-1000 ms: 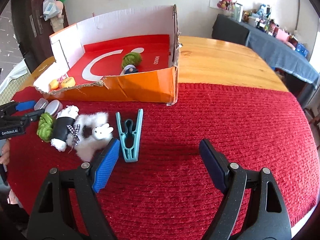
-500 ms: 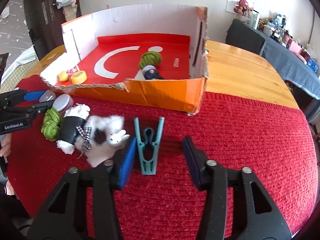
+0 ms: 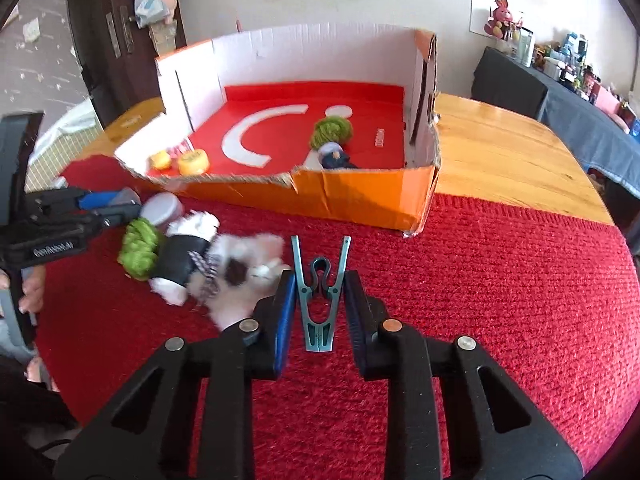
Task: Organize objects
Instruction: 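Grasp the clear plastic container with the left tool while the right tool grasps the teal clothespin, then carry the clear container and teal clothespin with both tools into the box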
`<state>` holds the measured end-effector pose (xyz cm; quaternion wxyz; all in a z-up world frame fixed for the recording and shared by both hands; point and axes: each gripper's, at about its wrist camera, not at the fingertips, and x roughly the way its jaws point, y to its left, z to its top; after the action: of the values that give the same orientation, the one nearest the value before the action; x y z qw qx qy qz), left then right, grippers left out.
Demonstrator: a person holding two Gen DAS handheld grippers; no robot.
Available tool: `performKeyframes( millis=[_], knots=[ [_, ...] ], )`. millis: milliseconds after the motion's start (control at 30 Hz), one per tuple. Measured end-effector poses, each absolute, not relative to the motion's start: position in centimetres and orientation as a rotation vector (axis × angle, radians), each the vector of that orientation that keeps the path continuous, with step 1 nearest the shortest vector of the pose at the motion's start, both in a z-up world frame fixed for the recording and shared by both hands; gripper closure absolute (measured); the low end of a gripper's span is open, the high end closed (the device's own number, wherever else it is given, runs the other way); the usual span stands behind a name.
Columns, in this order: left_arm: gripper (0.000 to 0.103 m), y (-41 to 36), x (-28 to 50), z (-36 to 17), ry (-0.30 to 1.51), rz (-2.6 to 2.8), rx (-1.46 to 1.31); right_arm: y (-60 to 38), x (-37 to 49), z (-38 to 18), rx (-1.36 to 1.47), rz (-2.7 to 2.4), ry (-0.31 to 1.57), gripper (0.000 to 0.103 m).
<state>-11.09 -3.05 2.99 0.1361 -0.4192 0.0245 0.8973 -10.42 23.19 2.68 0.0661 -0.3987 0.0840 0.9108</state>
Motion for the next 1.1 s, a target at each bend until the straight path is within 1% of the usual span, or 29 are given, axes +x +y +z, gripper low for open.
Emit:
performKeyframes(
  millis=[133,400,1100],
  knots=[
    [0.068,-3.1,-10.2,4.1,0.058,2.611,-1.173,22.8,-9.9,4.2,-1.156,2.782,0.274,0.080],
    [0.067,-3.0,-8.8,6.1,0.053,2.627,-1.093,22.0,-9.5,6.2,-1.099,2.824,0.255,0.080],
    [0.067,-2.8,-7.8,6.9,0.039,2.610,-1.067,21.7,-9.1,6.6,-1.096,2.847,0.286,0.080]
  ],
)
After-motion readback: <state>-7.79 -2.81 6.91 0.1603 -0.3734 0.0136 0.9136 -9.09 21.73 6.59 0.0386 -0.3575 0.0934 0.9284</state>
